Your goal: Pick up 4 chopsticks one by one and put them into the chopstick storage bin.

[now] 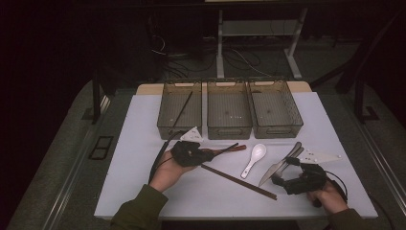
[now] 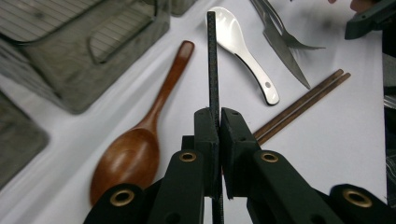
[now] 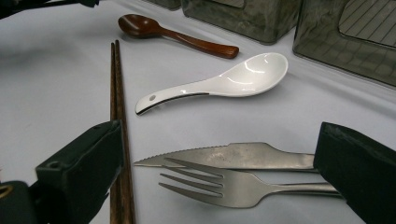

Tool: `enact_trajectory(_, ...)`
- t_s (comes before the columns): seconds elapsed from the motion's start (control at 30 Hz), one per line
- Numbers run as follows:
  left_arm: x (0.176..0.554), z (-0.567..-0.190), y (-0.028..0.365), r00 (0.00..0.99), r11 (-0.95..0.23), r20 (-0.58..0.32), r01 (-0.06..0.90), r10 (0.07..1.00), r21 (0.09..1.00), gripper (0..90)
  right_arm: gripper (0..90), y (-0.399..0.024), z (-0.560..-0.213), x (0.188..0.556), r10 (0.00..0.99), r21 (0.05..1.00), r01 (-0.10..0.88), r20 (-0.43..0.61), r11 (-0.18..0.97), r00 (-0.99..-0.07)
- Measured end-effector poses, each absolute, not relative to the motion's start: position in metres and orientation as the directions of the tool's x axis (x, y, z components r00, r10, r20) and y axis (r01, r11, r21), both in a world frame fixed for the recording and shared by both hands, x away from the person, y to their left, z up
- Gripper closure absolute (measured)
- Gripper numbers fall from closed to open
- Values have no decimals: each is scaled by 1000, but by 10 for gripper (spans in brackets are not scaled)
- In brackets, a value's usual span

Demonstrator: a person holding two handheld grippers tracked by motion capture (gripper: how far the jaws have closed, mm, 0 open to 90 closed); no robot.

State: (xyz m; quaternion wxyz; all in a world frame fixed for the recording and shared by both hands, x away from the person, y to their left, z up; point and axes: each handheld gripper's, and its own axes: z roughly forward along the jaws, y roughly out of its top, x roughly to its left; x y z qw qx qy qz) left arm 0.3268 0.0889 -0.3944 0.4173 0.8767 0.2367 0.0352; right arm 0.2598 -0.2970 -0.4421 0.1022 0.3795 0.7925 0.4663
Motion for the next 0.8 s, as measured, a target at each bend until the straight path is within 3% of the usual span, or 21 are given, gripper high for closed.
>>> enact_trajectory(0.8,351,-375,142,812,-435,-132,433,569,790,850,16,-297,-443,261,702,813,514,196,274,-685)
